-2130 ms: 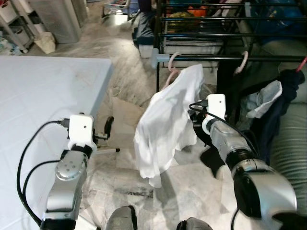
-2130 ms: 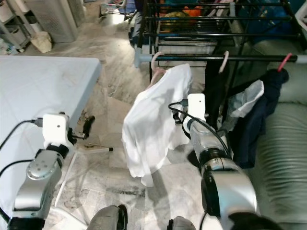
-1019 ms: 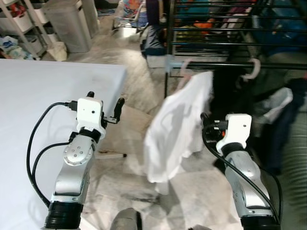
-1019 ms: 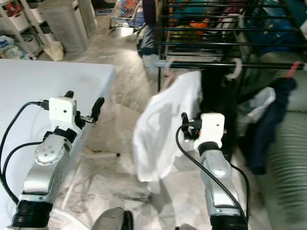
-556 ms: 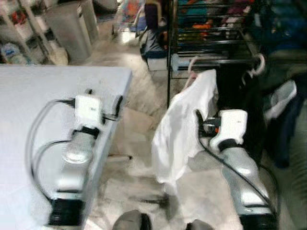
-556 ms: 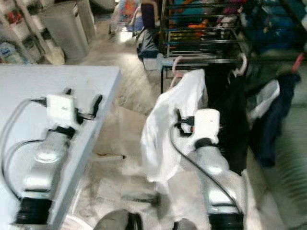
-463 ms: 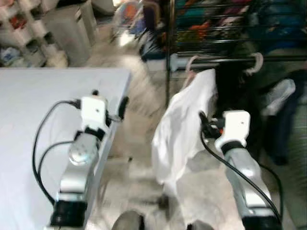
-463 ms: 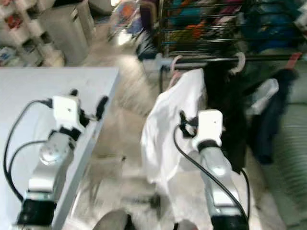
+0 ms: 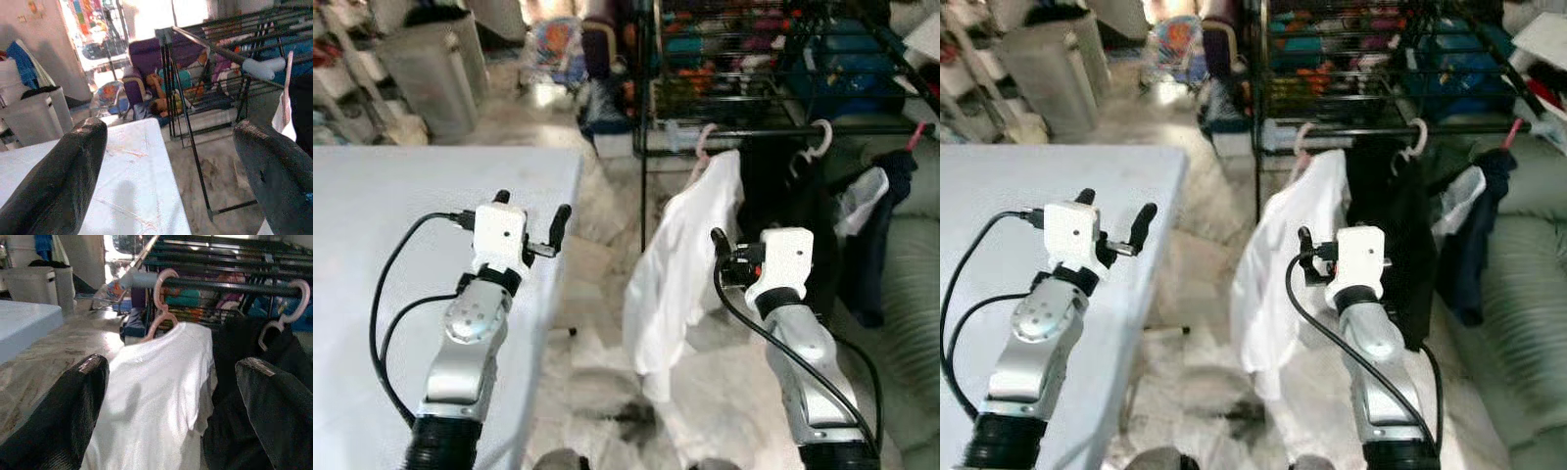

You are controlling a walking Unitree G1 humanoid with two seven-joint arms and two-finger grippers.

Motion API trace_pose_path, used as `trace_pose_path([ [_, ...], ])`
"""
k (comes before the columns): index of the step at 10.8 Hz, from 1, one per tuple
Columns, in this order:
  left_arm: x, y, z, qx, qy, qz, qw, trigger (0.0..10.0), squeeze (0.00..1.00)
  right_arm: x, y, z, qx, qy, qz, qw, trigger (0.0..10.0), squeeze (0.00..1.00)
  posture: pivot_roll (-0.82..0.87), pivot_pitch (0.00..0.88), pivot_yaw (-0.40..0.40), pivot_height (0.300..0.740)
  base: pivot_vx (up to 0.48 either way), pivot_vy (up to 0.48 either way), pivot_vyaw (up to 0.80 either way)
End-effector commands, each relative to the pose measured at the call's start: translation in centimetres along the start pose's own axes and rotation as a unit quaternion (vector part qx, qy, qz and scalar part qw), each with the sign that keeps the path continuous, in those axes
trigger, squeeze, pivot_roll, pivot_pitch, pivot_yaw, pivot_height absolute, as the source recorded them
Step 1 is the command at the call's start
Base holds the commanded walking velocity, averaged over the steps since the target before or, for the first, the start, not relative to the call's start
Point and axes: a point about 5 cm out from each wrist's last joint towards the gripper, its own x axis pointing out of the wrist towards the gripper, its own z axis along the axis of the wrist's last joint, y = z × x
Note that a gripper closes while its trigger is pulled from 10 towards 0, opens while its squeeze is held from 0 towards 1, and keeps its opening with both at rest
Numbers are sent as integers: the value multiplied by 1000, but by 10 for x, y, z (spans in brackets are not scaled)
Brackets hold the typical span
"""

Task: Hang hanger

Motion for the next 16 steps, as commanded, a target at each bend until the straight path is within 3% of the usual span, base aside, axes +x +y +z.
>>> trace_pose_path([
  [1,1,-4,5,1,-12,-10,1000,10000,0,3,-4,6,-4,-10,-6,1000,10000,0,-30,0,62,740,341,0,0],
  [13,2,-12,3,-10,-14,-14,1000,10000,0,12,1,16,-28,-28,8,999,10000,0,-40,0,52,740,446,0,0],
  [16,3,-11,1,-25,-5,-6,1000,10000,0,11,0,16,-33,-27,9,999,10000,0,-44,0,50,740,319,358,0],
])
